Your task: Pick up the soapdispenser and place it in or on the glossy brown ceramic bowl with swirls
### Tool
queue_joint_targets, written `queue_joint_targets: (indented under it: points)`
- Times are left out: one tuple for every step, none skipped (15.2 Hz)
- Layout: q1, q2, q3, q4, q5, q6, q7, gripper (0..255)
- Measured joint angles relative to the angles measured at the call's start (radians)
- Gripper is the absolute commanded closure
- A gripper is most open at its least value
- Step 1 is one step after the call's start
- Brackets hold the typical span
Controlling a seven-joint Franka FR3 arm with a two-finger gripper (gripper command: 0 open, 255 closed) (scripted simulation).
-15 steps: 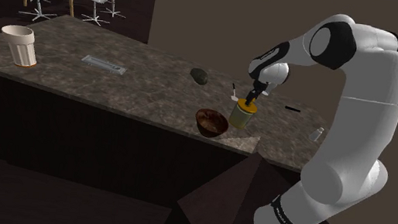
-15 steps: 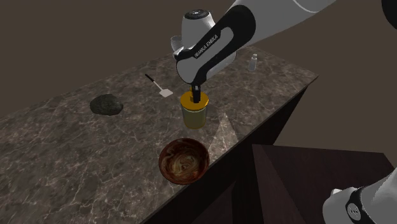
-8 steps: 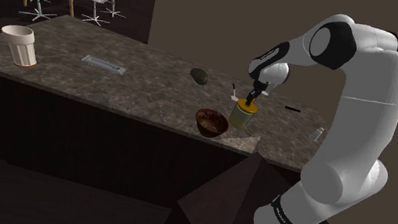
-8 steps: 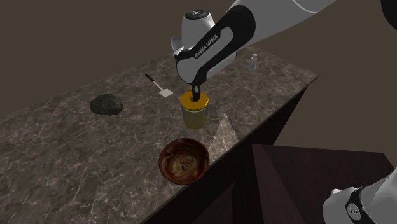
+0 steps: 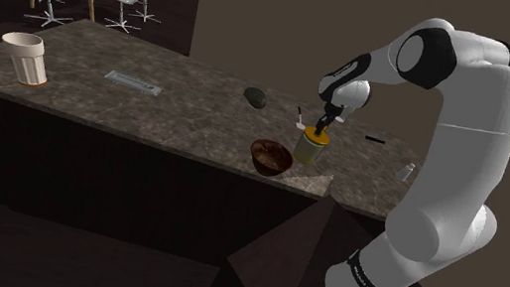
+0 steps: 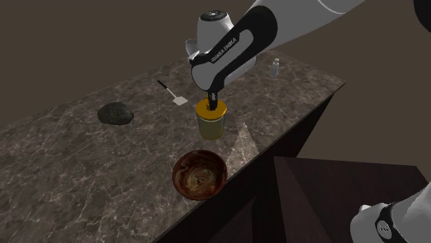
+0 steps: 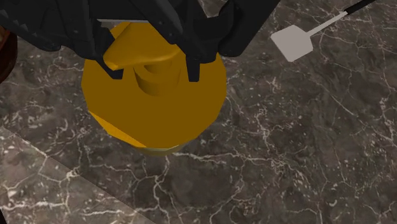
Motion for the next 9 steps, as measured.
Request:
queue_joint_targets:
  points:
    - [0.001,-0.005,-0.002,-0.001,-0.002,-0.005,0.001,255]
    - [0.003,-0.013,-0.004,-0.003,-0.005,-0.011,0.002,255]
    - [0.005,-0.021,-0.007,-0.003,-0.009,-0.018,0.003,255]
    - [0.008,-0.031,-0.010,-0.003,-0.013,-0.029,0.005,255]
    - [0.010,-0.037,-0.013,0.005,-0.016,-0.042,0.007,255]
    - [0.014,-0.047,-0.015,0.004,-0.021,-0.050,0.010,255]
    - [0.015,-0.055,-0.018,0.006,-0.024,-0.060,0.011,255]
    - [0.018,-0.065,-0.021,0.008,-0.029,-0.072,0.013,255]
    - [0.020,-0.073,-0.024,0.011,-0.033,-0.083,0.016,255]
